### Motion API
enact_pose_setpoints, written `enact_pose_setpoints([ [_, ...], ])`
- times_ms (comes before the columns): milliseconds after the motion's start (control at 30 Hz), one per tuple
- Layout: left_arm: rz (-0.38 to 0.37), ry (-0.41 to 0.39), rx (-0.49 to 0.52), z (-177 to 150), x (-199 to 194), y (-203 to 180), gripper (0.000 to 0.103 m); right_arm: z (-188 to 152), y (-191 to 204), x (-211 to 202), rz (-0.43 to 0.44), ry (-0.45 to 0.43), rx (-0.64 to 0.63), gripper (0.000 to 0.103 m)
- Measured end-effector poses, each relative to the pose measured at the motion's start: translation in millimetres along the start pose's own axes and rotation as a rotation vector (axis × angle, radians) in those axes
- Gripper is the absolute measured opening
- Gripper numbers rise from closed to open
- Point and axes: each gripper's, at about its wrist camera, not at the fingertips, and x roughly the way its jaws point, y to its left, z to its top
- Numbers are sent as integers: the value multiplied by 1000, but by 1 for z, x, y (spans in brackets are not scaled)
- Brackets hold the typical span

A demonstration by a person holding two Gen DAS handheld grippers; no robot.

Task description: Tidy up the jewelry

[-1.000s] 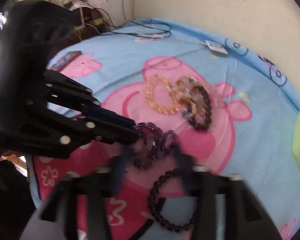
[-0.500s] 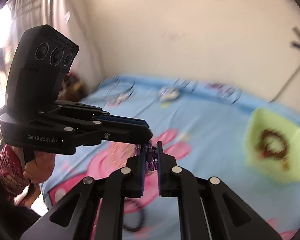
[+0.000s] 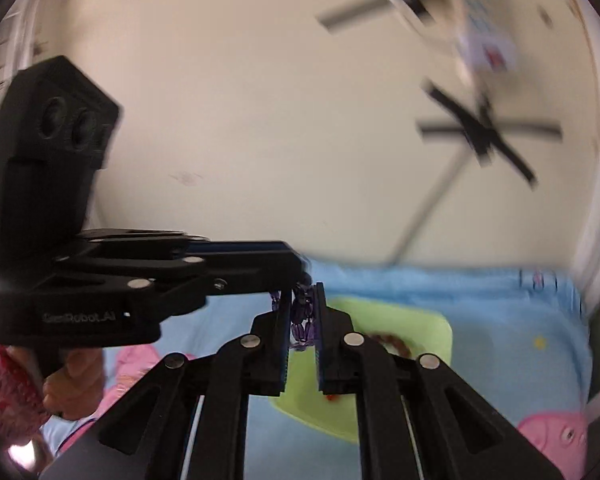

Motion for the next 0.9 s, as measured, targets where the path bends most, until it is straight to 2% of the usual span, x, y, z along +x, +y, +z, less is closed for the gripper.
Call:
enact_pose_setpoints([
  [33,25,32,-10,-8,15,4,24,-13,-13,14,-23,11,42,0],
  [67,64,71,-22,-20,31,10,32,-24,-22,25,-35,27,73,5],
  [133,96,133,-52,-40,45,23,32,-51,-36,42,-63,84,146,10],
  [167,100,151,-65,-49,45,29,32,-56,-39,46,-50,91,172,10],
  [233,99,143,-90,-64,29,41,32,-67,-38,42,-8,82,225,10],
  [300,96,103,-107,-76,1,52,32,-71,-26,31,14,49,232,11],
  [400,105,-5,-171,-112,-71,77,32,-82,17,16,115,37,217,11],
  [500,208,-71,-261,-164,-129,117,32,-97,59,26,236,66,186,11],
  [600,320,-69,-396,-225,-165,157,32,-119,105,49,324,130,146,11],
  [633,337,-61,-448,-249,-176,168,32,-129,123,56,332,147,121,11],
  [733,368,-47,-506,-289,-190,179,32,-148,159,69,362,199,86,11],
  [800,358,-37,-500,-303,-192,175,32,-157,180,73,355,232,35,10],
  [900,378,-8,-432,-305,-185,163,32,-161,205,83,294,264,-71,10],
])
